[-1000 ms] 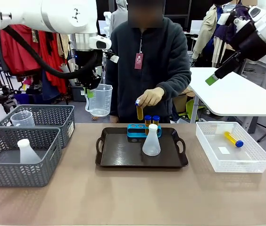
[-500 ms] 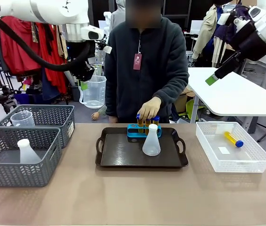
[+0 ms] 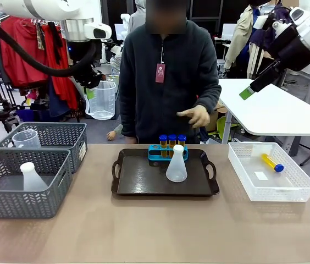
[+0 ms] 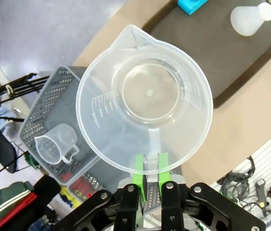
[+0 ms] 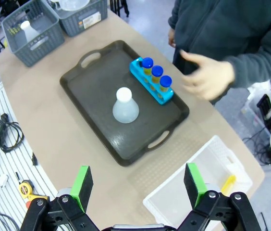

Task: Prepare the laboratory tools.
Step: Pick up one Large Measuring Cup and place it on the Handle tray.

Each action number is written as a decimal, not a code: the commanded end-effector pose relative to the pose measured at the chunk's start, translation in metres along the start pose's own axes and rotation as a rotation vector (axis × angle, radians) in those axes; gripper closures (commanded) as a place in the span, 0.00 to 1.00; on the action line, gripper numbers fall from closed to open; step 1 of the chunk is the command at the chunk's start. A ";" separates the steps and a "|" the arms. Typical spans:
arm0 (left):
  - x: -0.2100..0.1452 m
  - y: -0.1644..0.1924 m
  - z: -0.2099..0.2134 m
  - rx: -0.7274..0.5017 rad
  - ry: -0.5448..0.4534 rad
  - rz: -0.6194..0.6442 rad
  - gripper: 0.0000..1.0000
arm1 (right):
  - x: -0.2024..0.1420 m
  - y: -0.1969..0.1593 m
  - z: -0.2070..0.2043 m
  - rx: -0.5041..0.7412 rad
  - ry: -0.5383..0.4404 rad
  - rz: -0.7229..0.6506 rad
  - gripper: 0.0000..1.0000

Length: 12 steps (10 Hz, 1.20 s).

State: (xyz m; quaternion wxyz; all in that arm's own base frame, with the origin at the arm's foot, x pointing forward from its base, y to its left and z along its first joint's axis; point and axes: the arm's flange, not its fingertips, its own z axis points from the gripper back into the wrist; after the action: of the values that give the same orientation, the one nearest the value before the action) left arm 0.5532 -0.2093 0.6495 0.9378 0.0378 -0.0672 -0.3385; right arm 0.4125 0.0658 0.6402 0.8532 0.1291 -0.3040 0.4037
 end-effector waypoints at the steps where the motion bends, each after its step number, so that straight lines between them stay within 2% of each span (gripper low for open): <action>1: 0.001 0.000 -0.002 -0.007 0.003 -0.014 1.00 | 0.000 0.000 0.001 0.003 -0.006 0.001 0.00; 8: 0.002 -0.001 -0.005 -0.005 0.007 -0.005 1.00 | 0.000 0.000 0.001 0.003 -0.006 0.001 0.00; 10: 0.020 -0.012 -0.028 -0.017 0.058 -0.041 1.00 | 0.000 0.000 0.001 0.003 -0.006 0.001 0.00; 12: 0.038 -0.030 -0.057 0.004 0.065 -0.109 1.00 | 0.000 0.000 0.001 0.003 -0.006 0.001 0.00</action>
State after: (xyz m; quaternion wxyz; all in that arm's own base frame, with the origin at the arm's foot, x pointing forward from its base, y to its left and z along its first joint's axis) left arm 0.5662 -0.2497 0.5968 0.9268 0.0368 -0.0294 -0.3725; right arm 0.4125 0.0659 0.6402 0.8532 0.1291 -0.3040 0.4038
